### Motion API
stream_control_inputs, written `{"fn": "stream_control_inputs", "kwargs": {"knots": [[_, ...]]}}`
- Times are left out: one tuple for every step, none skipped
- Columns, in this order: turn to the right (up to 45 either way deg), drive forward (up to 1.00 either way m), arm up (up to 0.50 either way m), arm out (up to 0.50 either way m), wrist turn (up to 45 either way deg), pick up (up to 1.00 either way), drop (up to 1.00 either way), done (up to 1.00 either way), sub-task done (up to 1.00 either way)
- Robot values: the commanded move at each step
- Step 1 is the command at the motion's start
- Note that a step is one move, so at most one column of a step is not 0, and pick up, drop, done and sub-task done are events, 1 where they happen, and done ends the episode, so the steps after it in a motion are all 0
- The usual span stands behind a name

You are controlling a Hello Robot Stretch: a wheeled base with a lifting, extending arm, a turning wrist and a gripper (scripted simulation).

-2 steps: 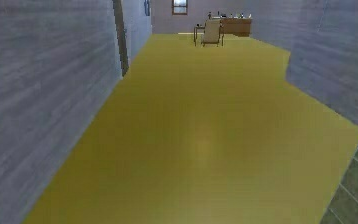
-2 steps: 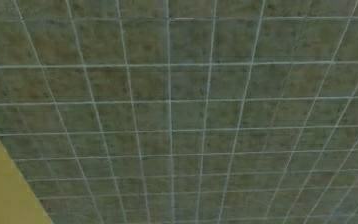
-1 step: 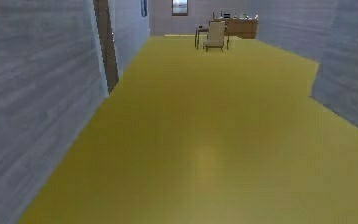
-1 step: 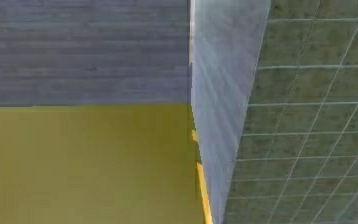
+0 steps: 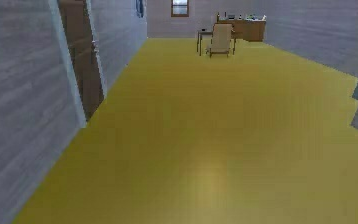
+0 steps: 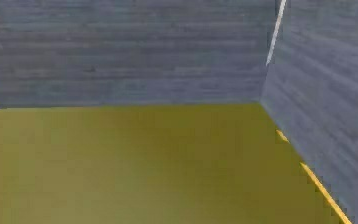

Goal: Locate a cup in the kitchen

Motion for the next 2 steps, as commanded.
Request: {"fn": "stream_control_inputs", "kwargs": {"knots": [[0.0,1.00,0.00,0.00,0.0,0.00,0.00,0.00,0.00],[0.0,1.00,0.00,0.00,0.0,0.00,0.00,0.00,0.00]]}}
